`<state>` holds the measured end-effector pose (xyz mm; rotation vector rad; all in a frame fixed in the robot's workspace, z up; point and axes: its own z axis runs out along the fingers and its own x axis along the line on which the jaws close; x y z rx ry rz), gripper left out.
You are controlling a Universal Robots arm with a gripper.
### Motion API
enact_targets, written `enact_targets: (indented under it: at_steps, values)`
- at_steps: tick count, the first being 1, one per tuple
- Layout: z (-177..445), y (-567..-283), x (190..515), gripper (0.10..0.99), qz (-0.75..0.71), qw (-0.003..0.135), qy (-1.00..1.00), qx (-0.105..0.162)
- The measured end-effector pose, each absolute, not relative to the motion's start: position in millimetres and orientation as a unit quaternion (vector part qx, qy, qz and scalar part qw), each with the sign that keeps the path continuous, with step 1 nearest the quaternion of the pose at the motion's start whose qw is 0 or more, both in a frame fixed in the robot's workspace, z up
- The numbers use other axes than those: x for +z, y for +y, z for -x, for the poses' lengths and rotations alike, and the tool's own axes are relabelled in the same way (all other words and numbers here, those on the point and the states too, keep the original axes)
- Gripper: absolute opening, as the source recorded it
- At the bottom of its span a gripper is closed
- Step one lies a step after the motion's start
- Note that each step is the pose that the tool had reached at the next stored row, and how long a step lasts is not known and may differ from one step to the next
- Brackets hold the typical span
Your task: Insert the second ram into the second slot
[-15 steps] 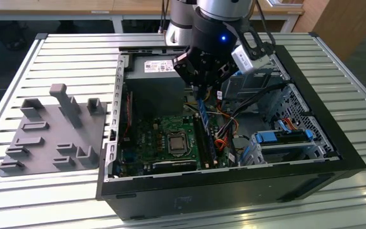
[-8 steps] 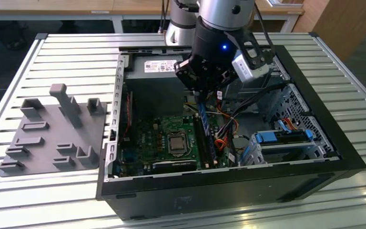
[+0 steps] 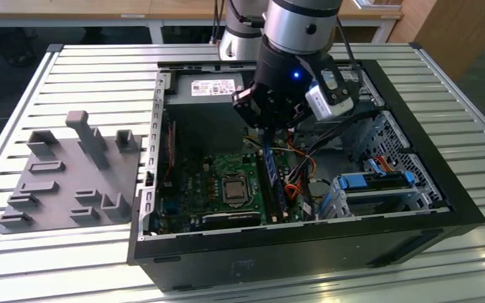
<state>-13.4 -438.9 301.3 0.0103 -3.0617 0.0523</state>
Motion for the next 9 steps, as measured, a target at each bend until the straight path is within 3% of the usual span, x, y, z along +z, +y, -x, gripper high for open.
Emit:
enact_targets:
  at_steps: [9]
  values:
    - [11.5, -445.0, 284.7, 0.133, 0.002, 0.04, -0.999, 0.015]
